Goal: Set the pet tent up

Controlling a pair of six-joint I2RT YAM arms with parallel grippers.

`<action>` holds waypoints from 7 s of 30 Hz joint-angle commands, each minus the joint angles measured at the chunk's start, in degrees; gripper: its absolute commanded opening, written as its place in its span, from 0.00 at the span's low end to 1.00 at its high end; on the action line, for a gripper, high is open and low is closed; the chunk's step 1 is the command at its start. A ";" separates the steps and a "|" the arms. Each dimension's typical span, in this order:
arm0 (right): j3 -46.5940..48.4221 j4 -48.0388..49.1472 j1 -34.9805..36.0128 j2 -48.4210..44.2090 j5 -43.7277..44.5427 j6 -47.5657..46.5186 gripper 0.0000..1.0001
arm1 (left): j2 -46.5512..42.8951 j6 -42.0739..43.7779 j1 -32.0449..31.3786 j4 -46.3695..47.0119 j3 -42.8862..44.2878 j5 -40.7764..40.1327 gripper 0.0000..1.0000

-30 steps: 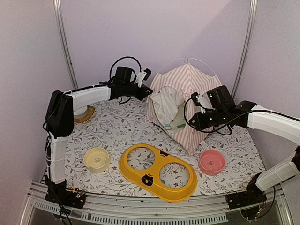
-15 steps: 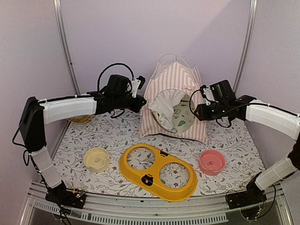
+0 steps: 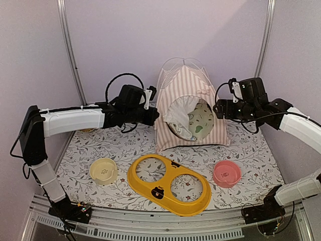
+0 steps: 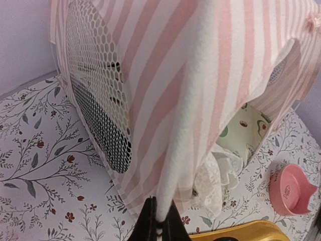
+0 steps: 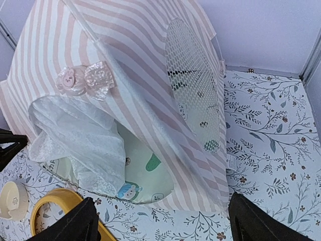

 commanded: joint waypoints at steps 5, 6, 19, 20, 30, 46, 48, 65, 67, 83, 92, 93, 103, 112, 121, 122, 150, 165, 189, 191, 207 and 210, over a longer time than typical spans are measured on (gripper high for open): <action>-3.00 0.61 3.05 -4.22 -3.47 0.98 0.89 | -2.02 -4.05 -1.11 -2.22 1.14 1.38 0.00; -3.29 1.68 4.59 -4.25 -4.34 0.77 0.87 | -1.95 -3.93 -1.25 -2.41 1.31 1.38 0.00; -3.37 22.79 13.41 11.61 -18.91 1.33 0.49 | -2.22 -2.87 -2.35 -5.76 4.94 -0.28 0.00; -2.59 23.62 13.37 12.87 -19.09 1.25 0.47 | -2.05 -2.63 -2.35 -6.07 5.18 -0.09 0.00; 2.52 28.11 10.55 22.59 -23.95 2.11 0.29 | -1.34 -1.62 -2.38 -6.48 5.56 0.88 0.00; 4.60 28.67 9.67 27.38 -24.55 3.25 0.15 | -0.44 0.74 -2.40 -6.53 6.90 3.21 0.00; 4.99 28.38 9.60 28.01 -24.95 3.24 0.15 | -0.41 0.98 -2.42 -6.62 6.96 3.23 0.00; 4.88 31.57 7.13 34.49 -26.75 5.28 0.02 | -0.67 3.35 -2.47 -5.99 7.66 7.46 0.00; 4.81 32.51 6.97 35.90 -27.29 5.74 0.01 | -0.56 3.49 -2.49 -6.03 8.06 8.10 0.00; 0.77 35.18 5.40 36.16 -30.75 6.18 0.29 | -0.04 4.87 -2.32 -6.08 8.17 9.37 0.00; 7.73 34.10 3.70 47.21 -38.39 5.68 0.36 | -3.72 9.46 -1.92 3.56 2.65 21.24 0.00; 7.51 33.62 3.84 47.83 -35.69 5.98 0.36 | -3.63 9.41 -1.74 4.29 2.64 22.19 0.00; 4.11 31.75 4.10 43.84 -24.79 6.51 0.62 | -1.83 5.03 3.81 3.15 2.52 21.22 0.00; 0.62 29.50 4.14 28.33 -25.86 4.39 0.78 | -0.57 8.13 5.45 -0.96 0.23 19.49 0.00; -7.65 30.80 4.15 20.21 -16.04 5.14 0.91 | -1.71 13.08 5.65 -0.70 -0.84 23.13 0.00; -7.79 30.62 4.14 20.50 -15.20 5.03 0.92 | -1.75 13.51 5.73 -0.63 -0.77 23.62 0.00; -5.60 66.83 4.71 36.97 -12.51 6.94 0.83 | -3.66 18.60 8.66 1.88 5.42 45.43 0.00; -7.36 49.42 6.61 17.77 -22.60 14.02 0.00 | -0.25 24.80 14.52 1.34 2.37 37.44 0.00; 5.09 44.18 2.55 19.17 -42.60 30.25 0.00 | 2.70 25.56 8.74 7.51 -3.17 8.25 0.00; 4.76 44.16 2.03 17.73 -44.48 31.15 0.00 | 3.03 25.45 8.74 8.06 -3.32 6.08 0.00; 2.78 34.64 -1.70 14.64 -60.19 28.27 0.00 | 8.91 15.79 9.81 -3.17 8.37 -5.22 0.00; -0.61 31.03 -1.63 13.55 -59.21 25.26 0.00 | 10.23 13.20 9.80 -5.87 11.24 -7.29 0.00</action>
